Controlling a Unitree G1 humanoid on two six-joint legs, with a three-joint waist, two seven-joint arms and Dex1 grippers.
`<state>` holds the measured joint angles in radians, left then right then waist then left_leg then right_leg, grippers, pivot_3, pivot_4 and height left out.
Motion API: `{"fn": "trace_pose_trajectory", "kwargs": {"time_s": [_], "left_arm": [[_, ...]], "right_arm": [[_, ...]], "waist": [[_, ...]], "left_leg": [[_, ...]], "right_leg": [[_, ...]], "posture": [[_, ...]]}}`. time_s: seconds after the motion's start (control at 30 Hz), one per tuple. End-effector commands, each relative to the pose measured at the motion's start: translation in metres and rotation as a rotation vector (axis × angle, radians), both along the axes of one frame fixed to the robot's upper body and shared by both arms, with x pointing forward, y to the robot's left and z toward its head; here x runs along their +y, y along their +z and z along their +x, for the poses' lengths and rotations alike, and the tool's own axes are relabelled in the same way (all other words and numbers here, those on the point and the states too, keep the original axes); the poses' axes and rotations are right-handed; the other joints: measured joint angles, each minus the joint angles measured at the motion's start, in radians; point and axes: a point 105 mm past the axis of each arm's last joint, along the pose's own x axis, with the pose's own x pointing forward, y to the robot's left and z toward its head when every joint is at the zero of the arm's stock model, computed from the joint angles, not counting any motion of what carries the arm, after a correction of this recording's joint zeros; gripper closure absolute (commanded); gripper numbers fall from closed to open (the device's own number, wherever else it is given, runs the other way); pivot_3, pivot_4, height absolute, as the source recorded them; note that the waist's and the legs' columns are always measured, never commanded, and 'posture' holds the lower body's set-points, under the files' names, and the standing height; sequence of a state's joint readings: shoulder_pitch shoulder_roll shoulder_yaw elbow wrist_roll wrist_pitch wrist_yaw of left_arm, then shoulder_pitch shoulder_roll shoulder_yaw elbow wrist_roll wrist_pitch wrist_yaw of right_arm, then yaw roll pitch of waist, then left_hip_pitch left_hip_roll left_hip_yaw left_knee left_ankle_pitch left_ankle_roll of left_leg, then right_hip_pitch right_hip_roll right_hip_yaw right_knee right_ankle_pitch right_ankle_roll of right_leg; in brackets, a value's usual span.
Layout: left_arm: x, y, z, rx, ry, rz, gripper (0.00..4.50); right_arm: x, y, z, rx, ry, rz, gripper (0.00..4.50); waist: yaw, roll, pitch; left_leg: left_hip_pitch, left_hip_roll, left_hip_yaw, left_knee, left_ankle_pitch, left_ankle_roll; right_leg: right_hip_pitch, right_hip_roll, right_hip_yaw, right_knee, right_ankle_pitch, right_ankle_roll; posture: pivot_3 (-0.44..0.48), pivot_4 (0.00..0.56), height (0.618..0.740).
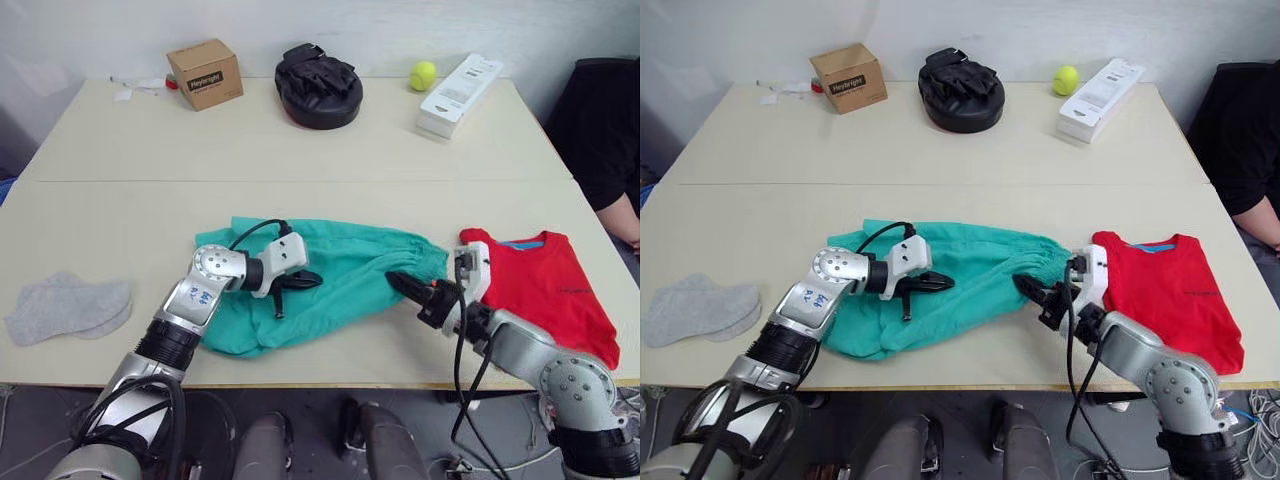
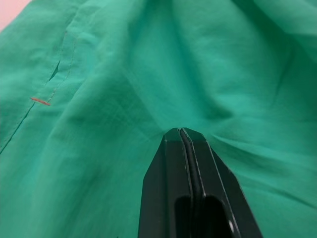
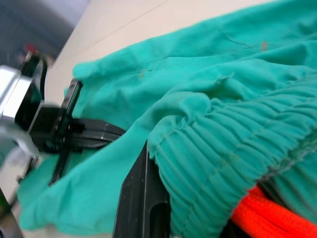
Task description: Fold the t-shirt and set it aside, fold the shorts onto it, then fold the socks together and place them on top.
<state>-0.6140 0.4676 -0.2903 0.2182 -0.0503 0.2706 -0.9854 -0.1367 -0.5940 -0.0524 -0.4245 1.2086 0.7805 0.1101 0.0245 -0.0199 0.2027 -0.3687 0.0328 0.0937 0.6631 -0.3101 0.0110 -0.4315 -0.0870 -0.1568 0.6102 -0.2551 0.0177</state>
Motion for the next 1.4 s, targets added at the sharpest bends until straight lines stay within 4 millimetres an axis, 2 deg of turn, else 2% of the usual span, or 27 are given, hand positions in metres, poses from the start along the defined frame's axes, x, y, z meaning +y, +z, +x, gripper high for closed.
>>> {"fn": "trace_pose_trajectory", "kwargs": {"time_s": [0.03,0.2,0.33,0.5,0.7,0.77,0.93,1.07,1.2,1.3,1.4], "left_arm": [[0.012,-0.017,0.001,0.048,0.074,0.04,4.5],[0.016,-0.016,0.006,0.042,0.125,0.024,4.5],[0.026,-0.008,0.011,0.035,0.201,-0.014,4.5],[0.037,0.007,0.008,0.024,0.264,-0.067,4.5],[0.04,0.005,-0.004,0.013,0.299,-0.067,4.5],[0.043,0.012,-0.009,-0.001,0.321,-0.084,4.5],[0.081,0.043,-0.026,-0.025,0.452,-0.165,4.5],[0.119,0.052,-0.044,-0.024,0.596,-0.202,4.5],[0.146,0.052,-0.054,-0.015,0.724,-0.222,4.5],[0.154,0.053,-0.053,-0.023,0.766,-0.228,4.5],[0.158,0.05,-0.051,-0.025,0.789,-0.223,4.5]], "right_arm": [[0.02,0.026,-0.007,-0.243,0.179,-0.151,4.47],[0.041,0.039,-0.007,-0.54,0.439,-0.423,4.47],[0.064,0.042,-0.005,-0.758,0.666,-0.598,4.47],[0.086,0.038,-0.001,-0.846,0.808,-0.636,4.47],[0.101,0.032,0.011,-0.886,0.843,-0.659,4.47],[0.105,0.03,0.012,-0.896,0.866,-0.663,4.47],[0.12,0.034,0.012,-0.936,0.924,-0.646,4.47],[0.13,0.033,0.006,-1.0,1.003,-0.622,4.47],[0.145,0.034,-0.006,-1.037,1.099,-0.527,3.25],[0.16,0.043,-0.011,-1.058,1.126,-0.428,2.24],[0.171,0.047,-0.01,-1.088,1.131,-0.401,1.21]], "waist": [[-0.001,0.0,0.0],[0.0,0.0,0.0],[-0.003,0.0,0.0],[-0.003,-0.001,0.0],[-0.005,-0.001,0.0],[-0.006,-0.001,0.0],[-0.022,-0.001,0.001],[-0.031,-0.001,0.001],[-0.028,-0.001,0.001],[-0.026,-0.001,0.001],[-0.028,-0.001,0.001]], "left_leg": [[0.0,0.0,0.0,0.0,0.0,0.0],[0.0,0.0,0.0,0.0,0.0,0.0],[0.0,0.0,0.001,0.0,0.0,0.0],[0.0,0.0,0.001,0.0,0.0,-0.002],[-0.002,-0.002,0.003,0.001,0.003,-0.007],[-0.001,-0.002,0.004,0.002,0.002,-0.006],[-0.003,-0.002,0.004,0.001,0.0,-0.003],[-0.002,-0.002,0.004,0.001,0.001,-0.004],[-0.002,-0.002,0.003,0.001,0.001,-0.004],[-0.002,-0.002,0.003,0.001,0.001,-0.004],[-0.002,-0.002,0.003,0.001,0.001,-0.004]], "right_leg": [[0.0,0.0,0.0,0.0,0.0,0.0],[0.0,0.0,0.0,-0.001,0.0,0.0],[-0.001,0.0,-0.001,-0.001,0.0,0.0],[-0.003,0.0,-0.001,0.004,0.004,-0.006],[-0.006,-0.003,-0.002,0.007,0.004,-0.007],[-0.006,-0.005,-0.002,0.008,0.004,-0.007],[-0.01,-0.005,-0.002,0.011,0.003,-0.008],[-0.01,-0.005,-0.001,0.013,0.003,-0.009],[-0.01,-0.005,-0.002,0.013,0.002,-0.01],[-0.01,-0.006,-0.002,0.013,0.003,-0.01],[-0.01,-0.006,-0.002,0.014,0.003,-0.01]], "posture": [[0.0,0.15,0.74],[0.0,0.15,0.74],[0.0,0.15,0.74],[0.0,0.15,0.74],[0.0,0.15,0.74],[0.0,0.15,0.74],[0.0,0.15,0.74],[0.0,0.15,0.74],[0.0,0.15,0.74],[0.0,0.15,0.74],[0.0,0.15,0.74]]}}
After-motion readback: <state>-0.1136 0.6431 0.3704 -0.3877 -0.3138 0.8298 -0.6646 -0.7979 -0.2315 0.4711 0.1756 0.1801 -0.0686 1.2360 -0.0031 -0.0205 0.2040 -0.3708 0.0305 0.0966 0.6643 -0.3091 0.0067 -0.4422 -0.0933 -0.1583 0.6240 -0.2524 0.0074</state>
